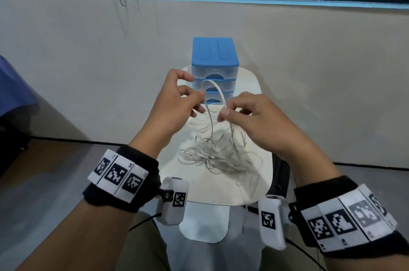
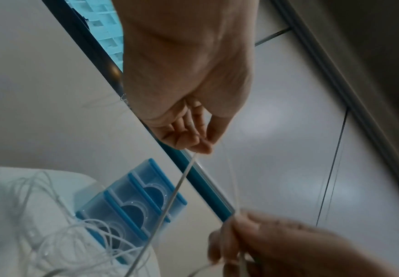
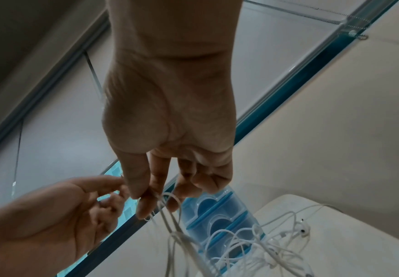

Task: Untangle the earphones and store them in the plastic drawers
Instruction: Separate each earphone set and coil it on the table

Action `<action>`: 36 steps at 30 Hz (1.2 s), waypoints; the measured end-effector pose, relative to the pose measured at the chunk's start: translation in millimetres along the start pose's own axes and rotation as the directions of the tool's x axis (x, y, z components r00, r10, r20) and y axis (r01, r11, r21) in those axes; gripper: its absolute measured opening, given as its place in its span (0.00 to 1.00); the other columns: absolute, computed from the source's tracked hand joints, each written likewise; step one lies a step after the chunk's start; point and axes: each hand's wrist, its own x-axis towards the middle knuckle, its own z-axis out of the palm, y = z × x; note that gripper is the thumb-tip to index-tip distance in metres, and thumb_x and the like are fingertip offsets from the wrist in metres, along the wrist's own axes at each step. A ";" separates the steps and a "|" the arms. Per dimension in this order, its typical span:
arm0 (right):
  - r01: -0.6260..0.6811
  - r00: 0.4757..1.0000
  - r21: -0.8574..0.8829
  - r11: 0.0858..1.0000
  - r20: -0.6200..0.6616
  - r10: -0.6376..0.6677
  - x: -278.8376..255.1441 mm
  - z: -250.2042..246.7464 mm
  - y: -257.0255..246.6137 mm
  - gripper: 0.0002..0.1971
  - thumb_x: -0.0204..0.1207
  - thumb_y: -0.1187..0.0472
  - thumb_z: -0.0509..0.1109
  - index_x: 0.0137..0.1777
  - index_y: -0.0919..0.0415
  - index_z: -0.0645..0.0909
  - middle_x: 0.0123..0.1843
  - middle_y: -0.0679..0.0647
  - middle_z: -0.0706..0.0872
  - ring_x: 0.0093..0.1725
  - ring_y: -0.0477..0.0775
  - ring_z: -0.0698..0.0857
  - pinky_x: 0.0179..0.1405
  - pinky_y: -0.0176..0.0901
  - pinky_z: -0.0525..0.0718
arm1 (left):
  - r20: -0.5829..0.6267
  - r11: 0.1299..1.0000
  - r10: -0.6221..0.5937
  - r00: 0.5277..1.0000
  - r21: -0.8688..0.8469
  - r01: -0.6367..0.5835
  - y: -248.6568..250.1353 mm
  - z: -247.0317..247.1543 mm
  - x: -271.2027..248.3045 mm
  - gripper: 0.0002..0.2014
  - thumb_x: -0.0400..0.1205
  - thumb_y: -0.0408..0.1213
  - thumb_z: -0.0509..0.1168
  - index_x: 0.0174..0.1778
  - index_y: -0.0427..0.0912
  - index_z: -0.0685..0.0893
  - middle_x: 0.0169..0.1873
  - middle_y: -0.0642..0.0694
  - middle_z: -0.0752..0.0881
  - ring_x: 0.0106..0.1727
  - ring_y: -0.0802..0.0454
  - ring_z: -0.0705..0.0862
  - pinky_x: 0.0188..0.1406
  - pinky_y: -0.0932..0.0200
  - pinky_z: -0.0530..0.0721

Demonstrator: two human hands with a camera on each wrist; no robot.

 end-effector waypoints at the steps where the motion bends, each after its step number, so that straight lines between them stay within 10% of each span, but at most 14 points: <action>1: 0.033 0.999 0.044 0.998 -0.038 -0.031 2.1 -2.5 -7.5 0.11 0.85 0.52 0.71 0.42 0.52 0.90 0.42 0.41 0.86 0.37 0.42 0.78 0.42 0.40 0.77 | 0.038 0.999 -0.034 0.999 0.020 0.033 -6.0 3.2 -4.3 0.13 0.85 0.32 0.72 0.55 0.50 0.74 0.39 0.45 0.89 0.36 0.50 0.90 0.40 0.51 0.84; 6: 0.212 0.966 0.210 0.954 -0.195 -0.171 14.7 -15.7 -52.4 0.12 0.89 0.60 0.66 0.48 0.65 0.88 0.40 0.61 0.90 0.33 0.51 0.82 0.33 0.33 0.77 | 0.524 0.955 -0.137 0.841 0.294 -0.027 -33.4 24.3 -23.9 0.09 0.83 0.41 0.74 0.56 0.51 0.84 0.54 0.49 0.87 0.51 0.51 0.87 0.54 0.52 0.84; 8: 0.278 0.930 0.148 0.949 -0.290 -0.227 16.5 -25.5 -66.9 0.12 0.90 0.59 0.65 0.49 0.63 0.88 0.38 0.60 0.90 0.34 0.57 0.83 0.34 0.44 0.78 | 0.605 0.898 -0.160 0.780 0.418 -0.140 -45.0 29.9 -26.3 0.10 0.82 0.43 0.75 0.58 0.55 0.87 0.57 0.50 0.85 0.55 0.54 0.85 0.59 0.55 0.84; 15: 0.407 0.684 0.008 0.914 -0.665 -0.299 6.3 -82.8 -63.8 0.11 0.90 0.53 0.61 0.55 0.51 0.85 0.40 0.40 0.86 0.26 0.53 0.72 0.24 0.52 0.72 | 0.582 0.780 -0.072 0.810 0.539 -0.318 -68.7 20.0 -21.9 0.07 0.78 0.36 0.78 0.44 0.56 0.93 0.57 0.56 0.78 0.57 0.60 0.77 0.59 0.63 0.75; 19: 0.336 0.615 -0.003 0.942 -0.756 -0.222 -7.4 -110.0 -46.1 0.13 0.87 0.43 0.61 0.44 0.35 0.85 0.31 0.37 0.78 0.31 0.46 0.69 0.39 0.51 0.70 | 0.577 0.728 -0.062 0.814 0.584 -0.359 -66.6 7.9 -19.7 0.07 0.79 0.35 0.78 0.43 0.54 0.95 0.68 0.55 0.78 0.69 0.56 0.72 0.68 0.61 0.70; 23: 0.222 0.680 -0.062 0.973 -0.706 -0.200 -18.1 -115.1 -31.1 0.12 0.84 0.42 0.63 0.47 0.35 0.88 0.28 0.40 0.78 0.29 0.46 0.69 0.32 0.49 0.67 | 0.520 0.748 -0.076 0.851 0.594 -0.296 -61.3 -3.9 -17.5 0.16 0.80 0.27 0.73 0.40 0.58 0.93 0.68 0.57 0.77 0.70 0.59 0.73 0.68 0.63 0.71; 28: 0.070 0.800 -0.048 0.996 -0.593 -0.085 -32.8 -101.7 4.3 0.12 0.83 0.49 0.68 0.50 0.50 0.91 0.26 0.49 0.71 0.28 0.56 0.66 0.30 0.46 0.62 | 0.287 0.793 -0.130 0.949 0.605 -0.074 -46.9 -5.5 -26.3 0.06 0.82 0.39 0.68 0.40 0.52 0.81 0.46 0.53 0.84 0.47 0.51 0.84 0.42 0.59 0.76; 32: -0.224 0.907 -0.108 0.969 -0.386 0.166 -41.8 -90.0 39.2 0.11 0.82 0.58 0.70 0.39 0.52 0.91 0.23 0.54 0.72 0.27 0.56 0.69 0.31 0.44 0.66 | 0.227 0.507 -0.372 0.900 0.862 -0.008 -50.0 15.6 -43.4 0.27 0.78 0.73 0.62 0.51 0.51 0.73 0.47 0.50 0.84 0.45 0.45 0.84 0.45 0.50 0.79; 36: -0.496 0.867 -0.305 0.813 -0.124 0.482 -52.2 -79.0 74.8 0.15 0.80 0.63 0.69 0.32 0.55 0.90 0.28 0.56 0.89 0.33 0.58 0.85 0.34 0.43 0.77 | 0.228 0.385 -0.349 0.909 0.919 -0.083 -62.2 34.7 -50.2 0.32 0.78 0.72 0.65 0.62 0.50 0.68 0.49 0.51 0.79 0.54 0.43 0.84 0.47 0.51 0.75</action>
